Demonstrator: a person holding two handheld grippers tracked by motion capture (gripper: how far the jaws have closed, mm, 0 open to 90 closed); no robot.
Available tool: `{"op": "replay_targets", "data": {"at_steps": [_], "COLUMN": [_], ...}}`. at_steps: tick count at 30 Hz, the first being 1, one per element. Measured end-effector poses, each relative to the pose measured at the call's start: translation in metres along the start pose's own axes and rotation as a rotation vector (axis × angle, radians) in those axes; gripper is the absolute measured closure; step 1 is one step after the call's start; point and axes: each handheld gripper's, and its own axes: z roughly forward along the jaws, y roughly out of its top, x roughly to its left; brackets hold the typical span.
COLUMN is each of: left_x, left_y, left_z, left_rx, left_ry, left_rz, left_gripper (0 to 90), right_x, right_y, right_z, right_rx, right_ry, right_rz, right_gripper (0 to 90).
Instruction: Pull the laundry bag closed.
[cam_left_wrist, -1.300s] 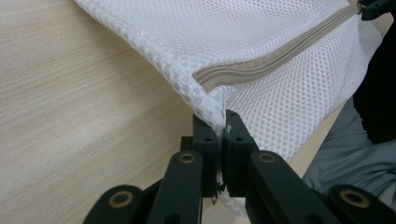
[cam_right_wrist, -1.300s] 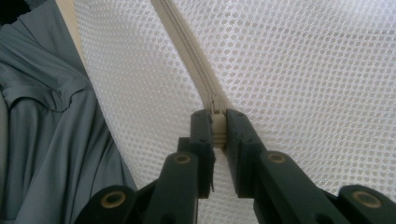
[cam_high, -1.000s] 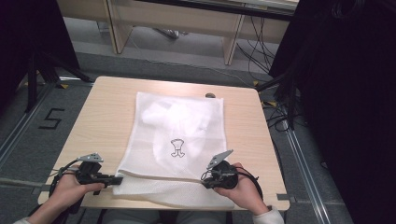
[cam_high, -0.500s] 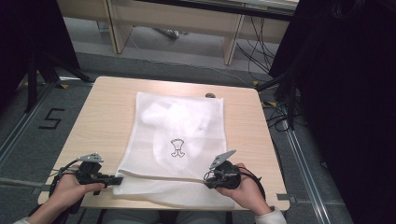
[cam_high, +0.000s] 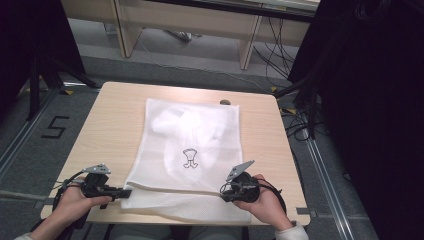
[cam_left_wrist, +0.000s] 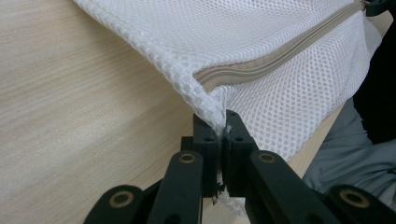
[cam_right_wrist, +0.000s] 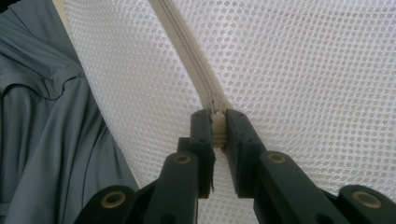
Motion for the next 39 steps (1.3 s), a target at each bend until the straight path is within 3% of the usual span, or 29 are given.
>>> {"op": "replay_targets", "data": {"at_steps": [14, 17, 23, 25, 27, 33, 39], "left_x": [0.000, 0.000, -0.001, -0.001, 0.000, -0.001, -0.001], "left_y": [0.000, 0.000, 0.000, 0.000, 0.000, 0.000, 0.000], "left_z": [0.000, 0.000, 0.001, 0.000, 0.000, 0.001, 0.001], "left_rx": [0.004, 0.003, 0.005, 0.008, 0.014, 0.006, 0.012], "left_ry": [0.001, 0.003, -0.002, 0.017, 0.004, 0.008, -0.006], "left_rz": [0.007, 0.010, 0.006, 0.007, 0.009, 0.008, 0.010], "left_gripper": [85.8, 85.8, 85.8, 85.9, 85.9, 85.9, 86.0], "right_x": [-0.003, -0.002, -0.004, -0.005, -0.005, -0.006, -0.010], "right_y": [-0.004, -0.005, -0.005, -0.005, -0.006, -0.009, -0.012], "right_z": [-0.003, -0.006, -0.007, -0.008, -0.009, -0.014, -0.017], "right_rx": [0.006, 0.016, 0.021, 0.026, 0.050, 0.063, 0.073], "right_ry": [-0.005, 0.003, -0.003, -0.001, -0.032, -0.037, -0.034], "right_rz": [0.005, 0.035, 0.007, -0.006, -0.011, 0.014, -0.001], "right_gripper": [82.2, 82.2, 82.2, 82.2, 82.2, 82.2, 82.2]}}
